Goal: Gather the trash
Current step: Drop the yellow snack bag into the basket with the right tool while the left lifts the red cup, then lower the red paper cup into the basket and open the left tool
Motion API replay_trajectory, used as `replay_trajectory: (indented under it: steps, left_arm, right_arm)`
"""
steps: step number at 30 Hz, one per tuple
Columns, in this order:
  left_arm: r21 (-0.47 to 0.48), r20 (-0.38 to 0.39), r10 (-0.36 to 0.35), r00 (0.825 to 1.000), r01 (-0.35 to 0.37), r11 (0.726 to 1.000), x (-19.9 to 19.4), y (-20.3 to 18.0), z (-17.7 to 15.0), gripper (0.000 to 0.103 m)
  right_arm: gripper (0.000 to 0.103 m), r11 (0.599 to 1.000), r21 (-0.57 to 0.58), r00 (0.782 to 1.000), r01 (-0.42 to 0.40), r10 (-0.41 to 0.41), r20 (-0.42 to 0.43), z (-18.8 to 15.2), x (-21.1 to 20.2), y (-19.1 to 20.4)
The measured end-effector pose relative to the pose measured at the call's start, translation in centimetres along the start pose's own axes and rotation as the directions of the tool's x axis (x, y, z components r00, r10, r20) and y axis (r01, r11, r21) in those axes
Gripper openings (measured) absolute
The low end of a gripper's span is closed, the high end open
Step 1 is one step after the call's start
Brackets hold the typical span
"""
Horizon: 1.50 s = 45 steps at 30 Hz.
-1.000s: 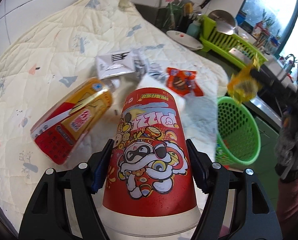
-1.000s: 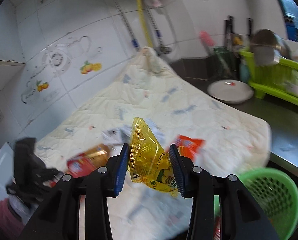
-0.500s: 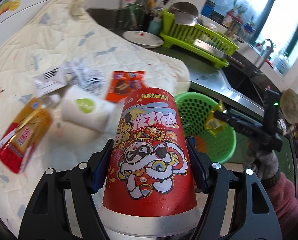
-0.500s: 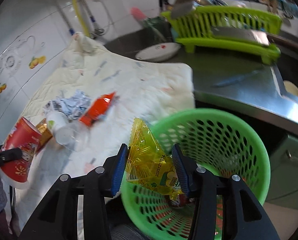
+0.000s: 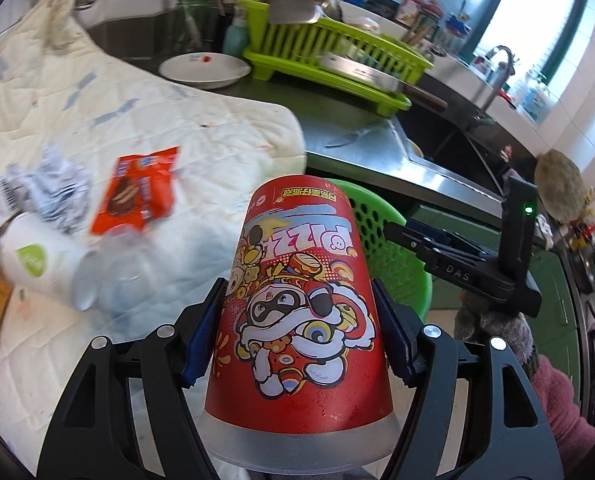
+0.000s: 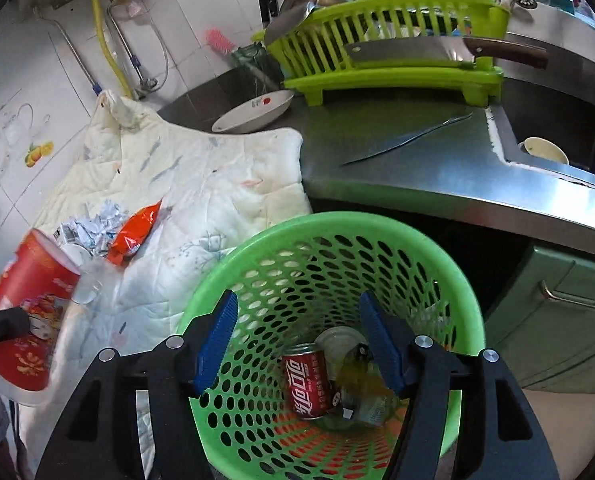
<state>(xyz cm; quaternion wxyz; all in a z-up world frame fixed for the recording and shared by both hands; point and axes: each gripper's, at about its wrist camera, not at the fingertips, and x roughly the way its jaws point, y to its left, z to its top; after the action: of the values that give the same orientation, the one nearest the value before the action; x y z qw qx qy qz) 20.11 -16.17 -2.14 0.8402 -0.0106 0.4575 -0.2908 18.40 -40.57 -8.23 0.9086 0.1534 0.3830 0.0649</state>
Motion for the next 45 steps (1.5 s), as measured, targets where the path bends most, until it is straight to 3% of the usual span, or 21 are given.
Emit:
replay_trajectory:
  steps: [11, 22, 31, 39, 45]
  left_arm:
    - [0.062, -0.078, -0.051, 0.996, 0.056, 0.997, 7.1, -5.1, 1.5, 0.069]
    - [0.113, -0.212, 0.005, 0.977, 0.02, 0.993, 16.4, -7.5, 2.1, 0.069]
    - [0.106, -0.284, 0.045, 0.958, -0.015, 0.994, 21.7, -7.4, 2.5, 0.07]
    - [0.065, -0.276, 0.026, 0.961, -0.008, 0.998, 22.3, -7.0, 2.1, 0.076]
    - [0.066, -0.209, 0.031, 0.977, -0.018, 0.998, 18.1, -6.6, 1.9, 0.076]
  right_arm:
    - [0.068, 1.0, 0.023, 0.995, -0.014, 0.011, 0.102, -0.6, -5.3, -1.9]
    - [0.069, 0.999, 0.055, 0.993, -0.001, -0.006, 0.121, -2.8, -7.3, -4.2]
    - [0.069, 0.998, 0.056, 0.994, 0.014, -0.021, 0.109, -3.5, -6.9, -5.4]
    - [0.069, 0.996, 0.08, 0.993, 0.025, -0.033, 0.11, -3.8, -7.0, -6.3]
    - [0.069, 0.997, 0.069, 0.993, 0.018, -0.026, 0.118, -3.9, -7.7, -5.5]
